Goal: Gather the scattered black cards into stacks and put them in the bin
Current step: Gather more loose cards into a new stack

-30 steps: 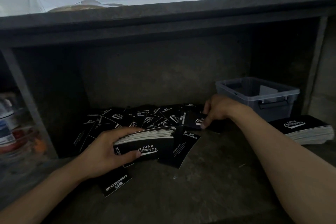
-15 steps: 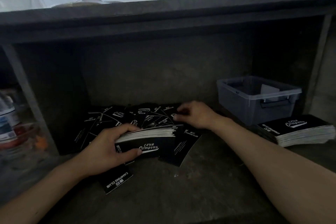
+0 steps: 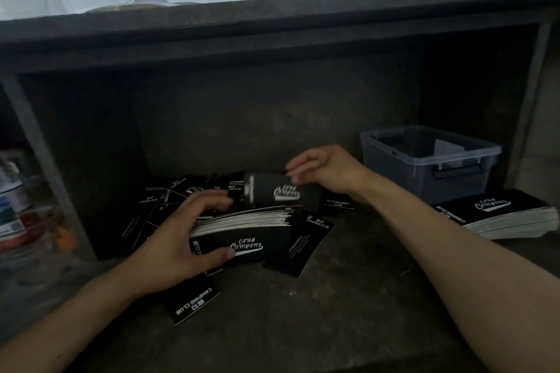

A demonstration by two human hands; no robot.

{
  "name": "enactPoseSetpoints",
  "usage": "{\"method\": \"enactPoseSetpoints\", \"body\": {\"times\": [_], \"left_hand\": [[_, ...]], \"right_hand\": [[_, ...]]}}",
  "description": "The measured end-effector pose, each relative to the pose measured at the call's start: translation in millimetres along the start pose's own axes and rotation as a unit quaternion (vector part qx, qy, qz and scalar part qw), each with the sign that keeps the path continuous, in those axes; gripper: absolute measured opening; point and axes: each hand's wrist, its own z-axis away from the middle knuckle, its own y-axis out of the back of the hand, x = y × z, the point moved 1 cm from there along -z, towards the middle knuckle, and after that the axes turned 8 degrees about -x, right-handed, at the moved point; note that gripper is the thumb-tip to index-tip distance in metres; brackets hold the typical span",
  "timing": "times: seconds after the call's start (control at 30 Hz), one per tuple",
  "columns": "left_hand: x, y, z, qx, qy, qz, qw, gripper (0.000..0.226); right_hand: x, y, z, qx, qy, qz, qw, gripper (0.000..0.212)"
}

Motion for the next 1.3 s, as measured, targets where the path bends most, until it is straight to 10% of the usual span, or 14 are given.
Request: {"method": "enactPoseSetpoints", "body": {"times": [0.1,0.2,0.27,0.4,0.7,0.93,1.07,1.2,1.3], "left_hand": [[-0.2,-1.1,0.4,0.0,0.011,0.057,0.998,0.093],[2.7,-2.4,0.1,-0.012,-0.003,0.061,0.998,0.064],[3.1,-3.3,0.8,-0.011,-0.004,0.049,0.999,0.05],[5.6,-2.0,0.0,-0.011,-0.003,0.024,1.0,0.045],[5.4,-1.0,-0.9,0.01,-0.021,-0.026,0.999,0.054],[2.6,-1.4,0.4,-0.01,0.015,0.066,0.998,0.076],[5.7,-3.4,-0.1,-0.012,0.002,0.058,0.998,0.055],[7.8,-2.6,0.5,-0.011,-0.003,0.049,0.999,0.054],[8.1,-2.5,0.4,-0.01,-0.005,0.04,0.999,0.054]], "right_hand": [[-6.5,-9.1,7.5,-0.221,-0.041,-0.052,0.973,0.021],[0.5,-11.5,-3.9,-0.074,-0.029,-0.078,0.994,0.025],[13.3,-7.8,-9.9,0.073,-0.008,0.105,0.992,0.029],[38.5,-14.6,-10.9,0.011,-0.034,0.348,0.937,0.058],[22.4,10.2,-9.4,0.084,-0.026,-0.024,0.996,0.027],[11.8,5.5,-4.6,-0.222,-0.089,-0.08,0.968,0.02],[21.6,20.5,-10.5,0.073,-0.1,0.288,0.949,0.037],[34.1,19.7,-2.5,-0.074,-0.187,0.451,0.87,0.058],[28.2,18.8,-2.4,-0.09,-0.183,0.435,0.877,0.059]]}}
